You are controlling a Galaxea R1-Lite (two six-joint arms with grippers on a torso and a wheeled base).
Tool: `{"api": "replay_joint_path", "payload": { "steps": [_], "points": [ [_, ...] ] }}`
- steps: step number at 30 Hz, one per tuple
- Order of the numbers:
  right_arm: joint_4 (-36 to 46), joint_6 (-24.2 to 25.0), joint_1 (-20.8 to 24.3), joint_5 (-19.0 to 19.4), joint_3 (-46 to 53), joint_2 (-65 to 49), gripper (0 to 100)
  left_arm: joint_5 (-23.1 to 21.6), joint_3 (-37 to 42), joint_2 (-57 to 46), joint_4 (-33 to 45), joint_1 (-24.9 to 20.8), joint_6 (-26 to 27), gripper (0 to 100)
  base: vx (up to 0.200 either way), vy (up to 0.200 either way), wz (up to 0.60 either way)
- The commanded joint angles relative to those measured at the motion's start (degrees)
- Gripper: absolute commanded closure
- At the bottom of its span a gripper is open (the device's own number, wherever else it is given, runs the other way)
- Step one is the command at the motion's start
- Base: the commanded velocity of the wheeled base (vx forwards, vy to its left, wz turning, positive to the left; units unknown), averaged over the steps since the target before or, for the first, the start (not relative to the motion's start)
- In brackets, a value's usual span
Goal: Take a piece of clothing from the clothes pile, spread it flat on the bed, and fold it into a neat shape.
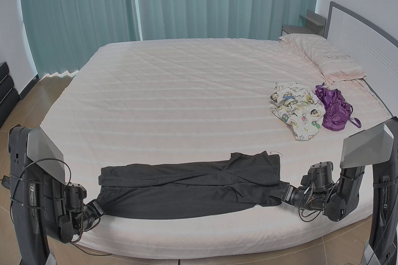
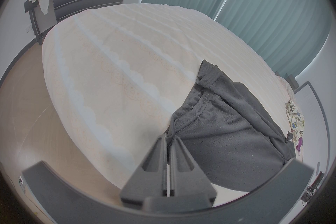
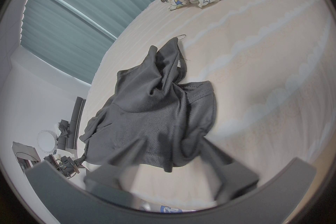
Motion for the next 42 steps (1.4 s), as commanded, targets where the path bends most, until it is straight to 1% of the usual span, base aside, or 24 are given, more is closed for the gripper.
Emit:
{"api": "replay_joint_path", "payload": {
  "steps": [1,4,6,7,11,14,20,24,28,29,30,35,38,39,40,41,42],
  "points": [
    [0.11,-0.1,0.74,-0.38,0.16,0.33,100,0.01,-0.03,0.13,-1.02,0.04,0.01,100,0.0,0.0,0.0],
    [0.11,-0.54,0.74,-0.46,1.48,-0.37,100,-0.08,-0.03,0.13,-1.02,0.04,0.01,100,0.0,0.0,0.0],
    [1.34,-2.03,0.39,-0.46,2.18,-1.6,100,-0.08,0.06,0.04,-1.02,0.04,0.01,100,0.0,0.0,0.0],
    [5.21,-4.67,0.04,-0.46,2.53,-2.92,100,-0.08,0.41,0.04,-1.02,0.04,0.1,100,0.0,0.0,0.0],
    [9.17,-5.72,-0.22,-0.46,2.36,-5.03,100,-0.08,1.11,-0.05,-1.02,0.04,1.15,100,0.0,0.0,0.0],
    [9.69,-6.34,-0.4,-0.46,2.97,-6.26,100,-0.08,2.61,-0.14,-1.02,0.22,3.0,100,0.0,0.0,0.0],
    [11.71,-8.71,-0.84,-0.46,3.32,-6.35,100,0.01,3.14,0.13,-1.02,1.45,4.85,100,0.0,0.0,0.0],
    [11.71,-8.98,-0.75,-0.46,3.06,-5.74,100,-0.08,3.66,0.48,-1.02,2.15,6.34,100,0.0,0.0,0.0],
    [11.19,-9.06,-0.75,-0.46,2.8,-5.38,100,-0.25,3.66,1.44,-1.02,2.24,6.34,100,0.0,0.0,0.0],
    [11.19,-9.06,-0.75,-0.46,2.8,-5.3,0,-0.43,3.66,1.8,-1.02,2.24,6.34,100,0.0,0.0,0.0],
    [11.19,-9.06,-0.75,-0.46,2.8,-5.3,0,-0.51,3.75,1.88,-1.02,2.24,6.34,0,0.0,0.0,0.0],
    [10.92,-9.06,-0.84,-0.46,3.06,-6.26,0,-0.6,4.1,1.44,-1.02,2.24,6.34,0,0.0,0.0,0.0],
    [10.31,-9.06,-1.37,-0.55,3.06,-8.28,0,-0.6,4.45,-0.84,-1.02,2.68,6.34,0,0.0,0.0,0.0],
    [10.22,-9.06,-2.33,-0.46,2.89,-9.78,0,-0.78,4.54,-3.13,-1.02,3.47,6.34,0,0.0,0.0,0.0],
    [10.13,-9.06,-3.39,-0.46,2.62,-11.8,0,-2.18,4.63,-6.73,-1.02,4.7,6.34,0,0.0,0.0,0.0],
    [10.04,-8.89,-3.74,-0.38,2.53,-12.77,0,-3.24,4.63,-8.49,-1.02,5.4,6.34,0,0.0,0.0,0.0],
    [10.04,-8.89,-3.74,-0.38,2.53,-12.77,0,-3.24,4.63,-8.49,-1.02,5.4,6.34,0,0.0,0.0,0.0]
  ]
}}
